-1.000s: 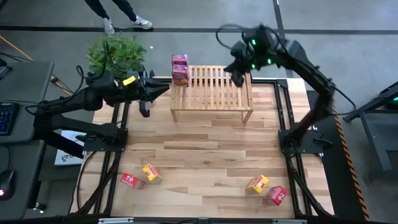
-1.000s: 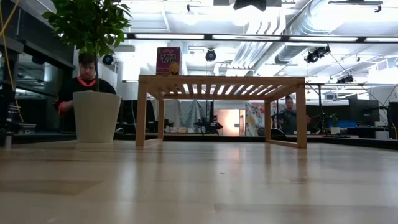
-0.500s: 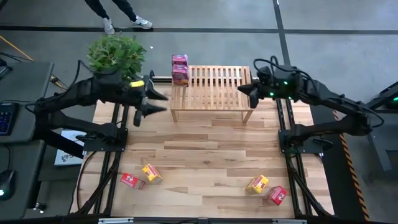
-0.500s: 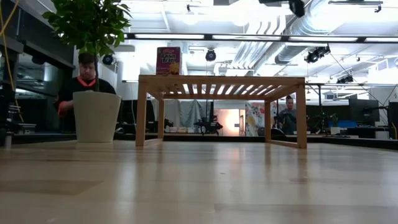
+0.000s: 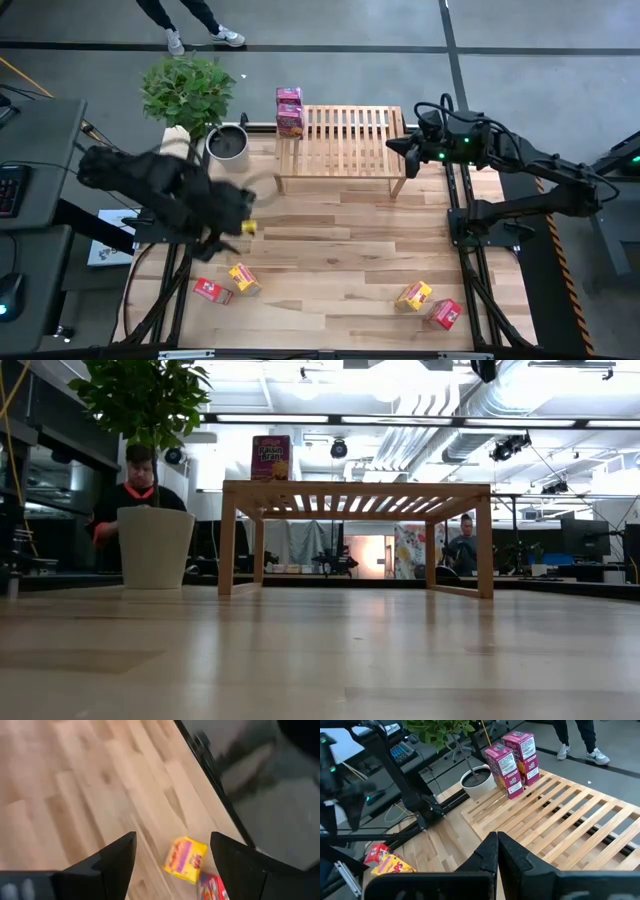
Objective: Stack cereal on shelf
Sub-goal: Put the left yellow cereal box on the shelf
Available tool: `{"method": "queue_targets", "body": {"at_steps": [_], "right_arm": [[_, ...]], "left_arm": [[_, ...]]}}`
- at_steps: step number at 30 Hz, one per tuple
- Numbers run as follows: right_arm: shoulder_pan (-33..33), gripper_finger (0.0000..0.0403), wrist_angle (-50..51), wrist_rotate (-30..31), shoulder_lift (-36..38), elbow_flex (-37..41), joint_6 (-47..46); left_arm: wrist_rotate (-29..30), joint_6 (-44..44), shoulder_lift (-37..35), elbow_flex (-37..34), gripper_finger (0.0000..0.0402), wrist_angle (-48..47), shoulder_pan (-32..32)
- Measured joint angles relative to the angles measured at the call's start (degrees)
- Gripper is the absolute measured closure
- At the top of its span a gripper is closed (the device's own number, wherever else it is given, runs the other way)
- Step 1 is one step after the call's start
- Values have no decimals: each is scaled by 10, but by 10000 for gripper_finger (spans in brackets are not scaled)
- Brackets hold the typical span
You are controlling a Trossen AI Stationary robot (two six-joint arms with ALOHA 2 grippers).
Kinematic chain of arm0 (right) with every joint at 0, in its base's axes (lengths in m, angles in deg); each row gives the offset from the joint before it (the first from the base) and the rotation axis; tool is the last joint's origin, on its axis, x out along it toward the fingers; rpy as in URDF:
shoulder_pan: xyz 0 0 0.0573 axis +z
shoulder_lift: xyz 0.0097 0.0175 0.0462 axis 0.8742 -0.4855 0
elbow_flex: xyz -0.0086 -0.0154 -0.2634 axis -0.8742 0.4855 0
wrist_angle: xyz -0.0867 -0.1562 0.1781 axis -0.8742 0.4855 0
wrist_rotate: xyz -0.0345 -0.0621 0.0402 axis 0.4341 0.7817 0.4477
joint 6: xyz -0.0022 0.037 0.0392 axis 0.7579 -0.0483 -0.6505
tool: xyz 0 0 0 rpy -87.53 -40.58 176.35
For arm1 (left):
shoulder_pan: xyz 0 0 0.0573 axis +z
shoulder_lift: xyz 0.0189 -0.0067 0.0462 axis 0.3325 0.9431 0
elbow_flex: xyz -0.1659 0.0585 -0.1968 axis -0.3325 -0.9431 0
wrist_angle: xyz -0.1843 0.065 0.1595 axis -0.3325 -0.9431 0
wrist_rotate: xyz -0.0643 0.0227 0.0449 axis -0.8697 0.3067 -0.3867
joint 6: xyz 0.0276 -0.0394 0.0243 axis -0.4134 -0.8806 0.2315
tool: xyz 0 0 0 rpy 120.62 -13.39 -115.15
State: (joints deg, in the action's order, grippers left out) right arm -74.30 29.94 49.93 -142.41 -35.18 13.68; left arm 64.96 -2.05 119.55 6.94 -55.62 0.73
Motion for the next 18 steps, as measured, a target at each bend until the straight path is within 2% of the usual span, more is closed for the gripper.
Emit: {"method": "queue_targets", "body": {"at_steps": [3, 9, 14, 18], "right_arm": [[0, 403, 3, 0, 0, 0, 13], [-1, 403, 19, 3, 0, 0, 41], [-1, 403, 35, 9, 0, 0, 43], [-1, 403, 37, 9, 0, 0, 44]], "left_arm": [[22, 5, 23, -21, 154, 13, -55], [27, -19, 61, -80, 155, 47, -137], [84, -27, 88, -122, 155, 68, -174], [93, -24, 101, -155, 156, 77, -184]]}}
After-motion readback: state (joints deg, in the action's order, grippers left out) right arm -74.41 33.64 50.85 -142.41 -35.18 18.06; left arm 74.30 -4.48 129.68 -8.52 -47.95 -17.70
